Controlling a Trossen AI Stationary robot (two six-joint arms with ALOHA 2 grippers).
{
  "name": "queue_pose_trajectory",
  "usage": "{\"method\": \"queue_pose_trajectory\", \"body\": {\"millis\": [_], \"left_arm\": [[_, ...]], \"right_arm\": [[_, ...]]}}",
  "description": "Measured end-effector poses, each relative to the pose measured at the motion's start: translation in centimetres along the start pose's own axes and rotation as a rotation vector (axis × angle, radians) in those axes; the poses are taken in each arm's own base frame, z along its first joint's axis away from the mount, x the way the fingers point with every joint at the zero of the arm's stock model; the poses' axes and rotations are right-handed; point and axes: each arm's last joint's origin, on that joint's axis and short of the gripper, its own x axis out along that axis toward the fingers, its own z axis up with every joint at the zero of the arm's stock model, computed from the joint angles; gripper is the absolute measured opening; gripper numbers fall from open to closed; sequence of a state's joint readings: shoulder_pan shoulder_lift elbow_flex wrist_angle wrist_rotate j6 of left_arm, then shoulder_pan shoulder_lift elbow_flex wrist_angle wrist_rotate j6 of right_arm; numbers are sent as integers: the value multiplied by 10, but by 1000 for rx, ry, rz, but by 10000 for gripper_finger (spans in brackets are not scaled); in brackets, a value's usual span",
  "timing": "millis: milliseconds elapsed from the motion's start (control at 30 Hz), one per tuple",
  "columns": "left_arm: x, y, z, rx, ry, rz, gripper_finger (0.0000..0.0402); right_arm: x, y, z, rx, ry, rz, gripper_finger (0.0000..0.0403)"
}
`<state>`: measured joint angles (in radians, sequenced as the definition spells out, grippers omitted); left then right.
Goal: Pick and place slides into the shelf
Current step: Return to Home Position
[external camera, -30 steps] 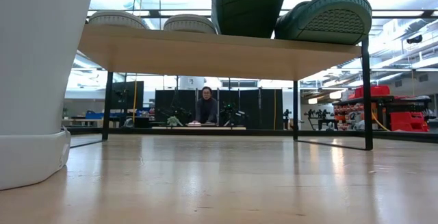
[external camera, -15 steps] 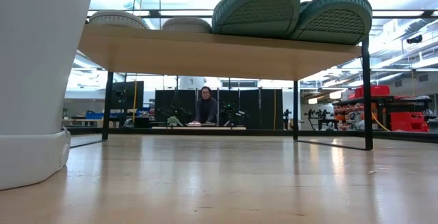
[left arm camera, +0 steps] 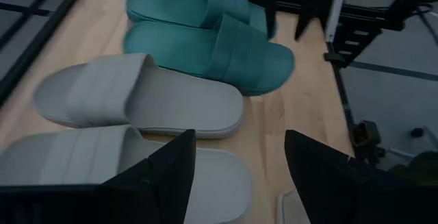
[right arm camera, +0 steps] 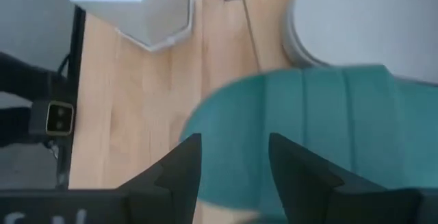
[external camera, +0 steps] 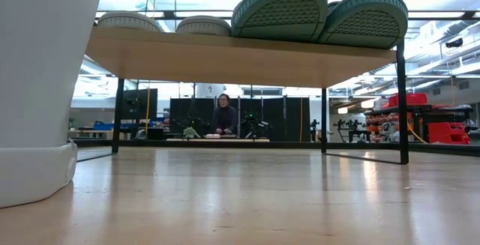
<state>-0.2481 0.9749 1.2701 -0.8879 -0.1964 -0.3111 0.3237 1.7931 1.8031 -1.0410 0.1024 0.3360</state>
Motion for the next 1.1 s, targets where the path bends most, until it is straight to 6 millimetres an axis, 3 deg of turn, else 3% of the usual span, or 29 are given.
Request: {"method": "queue_pose_trajectory", "body": {"millis": [367,533,833,1100], "left_arm": [[0,-1,-5,9,63,-64,222],[14,-2,-6,40,114,-2,212],[32,-4,3,217,50,134,171],[31,2,15,203,-55,157,134]], "right_arm": [[-45,-7,-5,-41,150,-68,175],[-60,-14,-15,-58,213,-132,175],[-103,-30,-26,-18,120,-218,174],[-114,-44,-61,33,148,-234,173]]}}
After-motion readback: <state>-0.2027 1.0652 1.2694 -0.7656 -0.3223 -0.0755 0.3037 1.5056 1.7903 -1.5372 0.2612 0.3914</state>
